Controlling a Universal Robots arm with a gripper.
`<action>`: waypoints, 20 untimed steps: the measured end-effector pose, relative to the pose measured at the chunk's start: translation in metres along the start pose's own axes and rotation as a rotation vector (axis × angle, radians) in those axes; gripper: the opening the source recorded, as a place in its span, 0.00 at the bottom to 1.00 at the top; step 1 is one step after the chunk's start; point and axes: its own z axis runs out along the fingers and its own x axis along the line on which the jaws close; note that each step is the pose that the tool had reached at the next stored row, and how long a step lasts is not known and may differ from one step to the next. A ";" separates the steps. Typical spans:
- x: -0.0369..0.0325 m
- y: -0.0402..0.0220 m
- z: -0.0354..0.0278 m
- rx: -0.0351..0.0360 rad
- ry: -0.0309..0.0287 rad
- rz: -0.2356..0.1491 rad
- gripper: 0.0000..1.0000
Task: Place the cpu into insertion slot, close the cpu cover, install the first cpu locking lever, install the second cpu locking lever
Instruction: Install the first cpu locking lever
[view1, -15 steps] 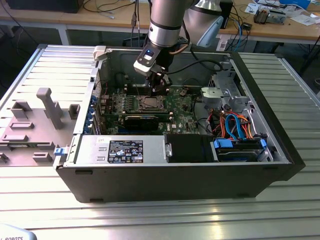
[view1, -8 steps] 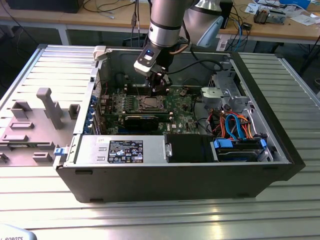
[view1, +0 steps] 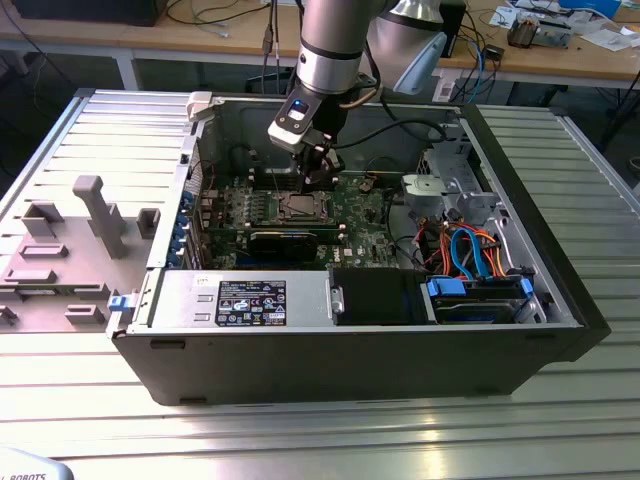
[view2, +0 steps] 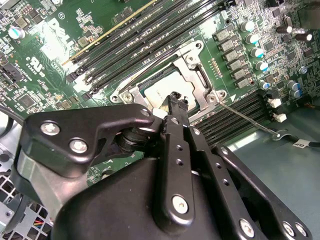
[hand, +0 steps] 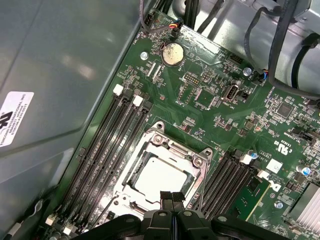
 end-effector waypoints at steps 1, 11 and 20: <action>0.0000 0.0000 0.0000 0.0000 -0.0001 -0.001 0.11; 0.0000 0.0000 0.0000 0.0002 -0.0011 -0.010 0.11; 0.0000 0.0000 0.0000 0.0003 -0.0022 -0.020 0.11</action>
